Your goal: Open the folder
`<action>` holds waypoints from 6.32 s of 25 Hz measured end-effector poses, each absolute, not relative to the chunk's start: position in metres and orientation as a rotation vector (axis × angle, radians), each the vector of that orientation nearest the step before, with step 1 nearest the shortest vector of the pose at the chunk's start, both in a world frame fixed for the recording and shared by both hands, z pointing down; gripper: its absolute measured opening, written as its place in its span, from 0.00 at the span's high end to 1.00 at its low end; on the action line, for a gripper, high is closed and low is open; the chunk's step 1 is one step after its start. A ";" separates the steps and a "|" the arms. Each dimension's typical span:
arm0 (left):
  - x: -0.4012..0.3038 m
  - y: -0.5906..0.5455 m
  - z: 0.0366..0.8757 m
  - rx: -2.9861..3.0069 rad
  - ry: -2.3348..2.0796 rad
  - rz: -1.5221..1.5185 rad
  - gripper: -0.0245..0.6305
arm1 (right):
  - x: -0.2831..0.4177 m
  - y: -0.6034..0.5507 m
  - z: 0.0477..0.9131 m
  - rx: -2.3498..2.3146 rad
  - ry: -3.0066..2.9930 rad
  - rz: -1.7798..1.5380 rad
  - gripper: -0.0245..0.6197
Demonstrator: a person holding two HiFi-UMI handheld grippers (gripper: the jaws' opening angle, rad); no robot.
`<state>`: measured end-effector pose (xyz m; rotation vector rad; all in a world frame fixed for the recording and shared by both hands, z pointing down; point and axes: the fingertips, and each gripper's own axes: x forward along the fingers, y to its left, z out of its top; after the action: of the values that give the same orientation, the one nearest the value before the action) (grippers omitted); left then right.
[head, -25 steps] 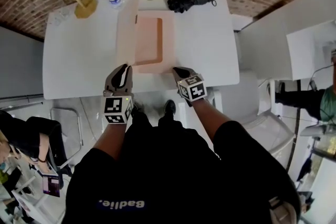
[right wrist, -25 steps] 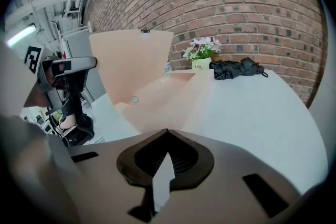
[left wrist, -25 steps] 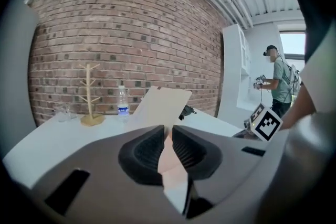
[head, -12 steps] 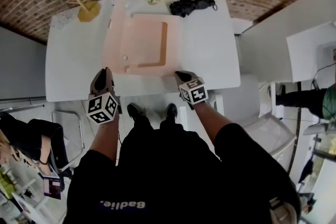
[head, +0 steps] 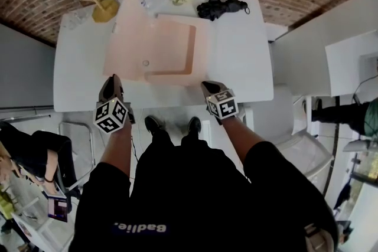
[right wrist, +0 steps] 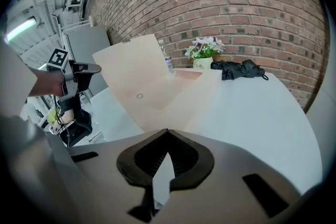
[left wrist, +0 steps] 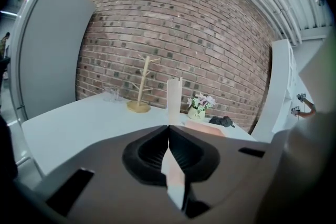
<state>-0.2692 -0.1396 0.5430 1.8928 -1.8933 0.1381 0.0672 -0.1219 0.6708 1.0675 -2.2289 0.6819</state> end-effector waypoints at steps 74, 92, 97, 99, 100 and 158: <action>-0.351 -0.120 0.642 1.515 -1.801 0.034 0.90 | 0.089 -0.146 0.677 1.097 -2.092 0.587 0.92; -0.281 -0.117 0.581 1.766 -1.726 0.067 0.91 | 0.079 -0.149 0.666 1.051 -2.141 0.566 0.92; -0.260 -0.115 0.580 1.784 -1.656 0.040 0.91 | 0.075 -0.151 0.657 1.046 -2.176 0.545 0.92; -0.255 -0.114 0.578 1.788 -1.642 0.036 0.91 | 0.075 -0.151 0.653 1.046 -2.184 0.540 0.92; -0.253 -0.113 0.577 1.791 -1.635 0.036 0.91 | 0.074 -0.150 0.651 1.044 -2.189 0.540 0.92; -0.058 -0.038 0.362 2.598 -1.005 0.066 0.96 | -0.011 -0.048 0.365 0.837 -2.901 0.409 0.92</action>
<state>-0.0575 -0.0383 0.3620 2.5975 -1.0051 0.0658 -0.0108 -0.0484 0.3648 0.8374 -2.9008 0.4094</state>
